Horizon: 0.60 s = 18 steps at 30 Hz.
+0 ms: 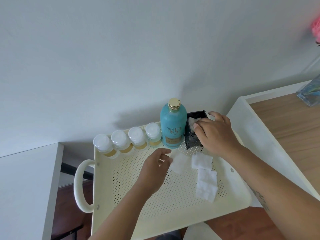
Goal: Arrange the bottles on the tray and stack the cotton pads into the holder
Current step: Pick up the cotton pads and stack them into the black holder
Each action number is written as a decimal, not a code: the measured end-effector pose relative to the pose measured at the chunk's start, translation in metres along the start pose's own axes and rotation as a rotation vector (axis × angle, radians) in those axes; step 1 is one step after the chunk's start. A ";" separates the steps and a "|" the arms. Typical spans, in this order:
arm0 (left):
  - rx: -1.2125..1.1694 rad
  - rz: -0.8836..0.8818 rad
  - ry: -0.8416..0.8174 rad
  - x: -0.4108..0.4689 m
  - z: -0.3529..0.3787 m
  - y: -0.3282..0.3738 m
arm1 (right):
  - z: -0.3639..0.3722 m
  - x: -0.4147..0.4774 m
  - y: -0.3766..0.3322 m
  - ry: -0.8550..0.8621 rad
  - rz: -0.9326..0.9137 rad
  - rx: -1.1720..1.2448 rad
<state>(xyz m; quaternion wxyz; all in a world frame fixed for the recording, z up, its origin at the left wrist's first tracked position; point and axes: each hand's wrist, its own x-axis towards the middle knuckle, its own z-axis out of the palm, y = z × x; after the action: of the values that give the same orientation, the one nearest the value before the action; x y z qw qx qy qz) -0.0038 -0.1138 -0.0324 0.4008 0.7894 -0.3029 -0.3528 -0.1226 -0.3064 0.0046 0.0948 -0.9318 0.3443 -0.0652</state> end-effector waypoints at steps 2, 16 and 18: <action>-0.036 0.013 0.011 0.001 -0.001 0.008 | -0.005 -0.004 0.001 0.132 -0.022 0.078; -0.368 0.073 -0.069 0.009 -0.004 0.044 | -0.020 -0.048 -0.022 -0.022 0.132 0.855; -0.387 0.072 -0.085 0.009 -0.002 0.044 | -0.025 -0.045 -0.019 -0.023 0.132 0.877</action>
<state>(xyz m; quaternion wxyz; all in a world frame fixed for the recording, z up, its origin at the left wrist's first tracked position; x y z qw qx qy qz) -0.0057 -0.1420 0.0026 0.5441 0.6708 -0.2741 -0.4229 -0.1494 -0.2664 0.0304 0.4887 -0.7802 0.3417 -0.1888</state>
